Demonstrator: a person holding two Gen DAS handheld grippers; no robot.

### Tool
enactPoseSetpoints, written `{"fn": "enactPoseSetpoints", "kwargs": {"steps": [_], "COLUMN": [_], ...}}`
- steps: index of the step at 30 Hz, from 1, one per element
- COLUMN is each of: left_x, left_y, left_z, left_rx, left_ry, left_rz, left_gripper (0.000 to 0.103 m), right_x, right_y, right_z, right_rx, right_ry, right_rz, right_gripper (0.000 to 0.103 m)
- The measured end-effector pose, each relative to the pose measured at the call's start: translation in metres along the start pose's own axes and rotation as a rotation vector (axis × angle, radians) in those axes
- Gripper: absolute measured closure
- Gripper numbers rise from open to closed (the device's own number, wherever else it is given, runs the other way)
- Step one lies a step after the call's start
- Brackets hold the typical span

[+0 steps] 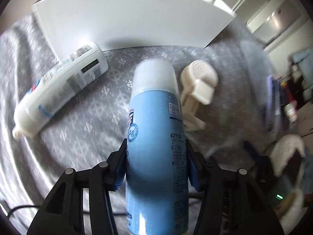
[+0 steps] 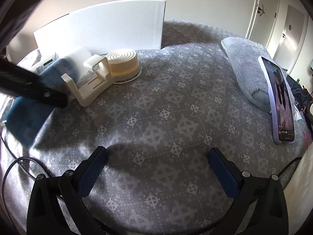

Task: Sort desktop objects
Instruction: 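Lift the blue can into the white box and open the left gripper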

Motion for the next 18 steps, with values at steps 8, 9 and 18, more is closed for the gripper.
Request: {"fn": "enactPoseSetpoints", "kwargs": {"steps": [8, 9, 18], "left_x": [0.018, 0.034, 0.158], "left_y": [0.073, 0.073, 0.074], "left_z": [-0.014, -0.014, -0.041], "left_rx": [-0.204, -0.230, -0.224], "left_ry": [0.147, 0.168, 0.404], "left_rz": [0.148, 0.173, 0.284], "left_gripper": [0.053, 0.053, 0.053], "right_x": [0.000, 0.000, -0.001], "right_y": [0.000, 0.000, 0.000], "right_z": [0.001, 0.001, 0.001], "right_rx": [0.000, 0.001, 0.001], "right_ry": [0.001, 0.002, 0.002], "right_rz": [0.000, 0.000, 0.000], "right_gripper": [0.000, 0.000, 0.000]}}
Point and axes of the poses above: each gripper's, at about its wrist camera, not at the fingertips, and y roughly against the way its jaws point, z to its right, x to its top, the point moved 4 cm from there along -y, roughly the way its jaws point, and after that the axes turned 12 degrees about x, right-handed, at the moved point
